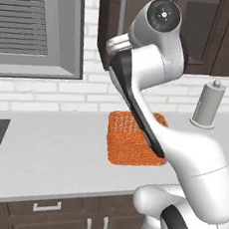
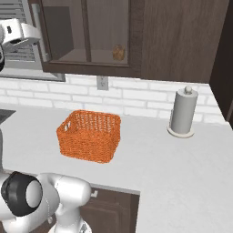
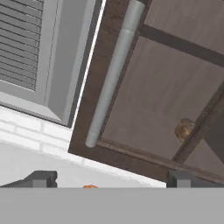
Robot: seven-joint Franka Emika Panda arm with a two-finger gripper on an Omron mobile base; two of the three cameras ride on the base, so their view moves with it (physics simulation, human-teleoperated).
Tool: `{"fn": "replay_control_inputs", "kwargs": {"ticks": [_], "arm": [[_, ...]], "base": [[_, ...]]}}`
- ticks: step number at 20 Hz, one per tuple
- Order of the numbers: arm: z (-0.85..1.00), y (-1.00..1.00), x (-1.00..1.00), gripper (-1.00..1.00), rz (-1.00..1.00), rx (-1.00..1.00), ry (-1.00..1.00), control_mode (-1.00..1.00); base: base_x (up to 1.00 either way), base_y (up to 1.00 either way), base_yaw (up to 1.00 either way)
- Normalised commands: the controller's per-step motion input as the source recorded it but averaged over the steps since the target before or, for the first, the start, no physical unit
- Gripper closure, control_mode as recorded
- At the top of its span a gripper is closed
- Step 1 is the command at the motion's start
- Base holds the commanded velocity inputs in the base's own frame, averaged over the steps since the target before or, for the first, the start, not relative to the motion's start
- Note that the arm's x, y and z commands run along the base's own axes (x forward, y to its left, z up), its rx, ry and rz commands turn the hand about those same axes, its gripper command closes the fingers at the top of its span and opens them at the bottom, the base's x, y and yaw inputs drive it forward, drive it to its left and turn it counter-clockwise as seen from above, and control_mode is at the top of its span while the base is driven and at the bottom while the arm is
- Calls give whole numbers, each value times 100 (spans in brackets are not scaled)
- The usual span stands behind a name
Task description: Open the cabinet, pick up the bread from the cabinet and place it in the basket. Then move the basket to the dining counter.
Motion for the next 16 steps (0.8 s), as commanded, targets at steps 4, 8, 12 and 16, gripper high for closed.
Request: {"fn": "replay_control_inputs", "kwargs": {"ticks": [4,8,12,16], "arm": [[-14,4,17,-100,2,19,2,-100],[-22,14,35,-100,2,3,-11,-100],[-34,7,58,-100,0,0,-9,-100],[-27,-5,77,-100,0,1,-5,-100]], "base": [[0,0,0],[0,0,0],[0,0,0],[0,0,0]]}}
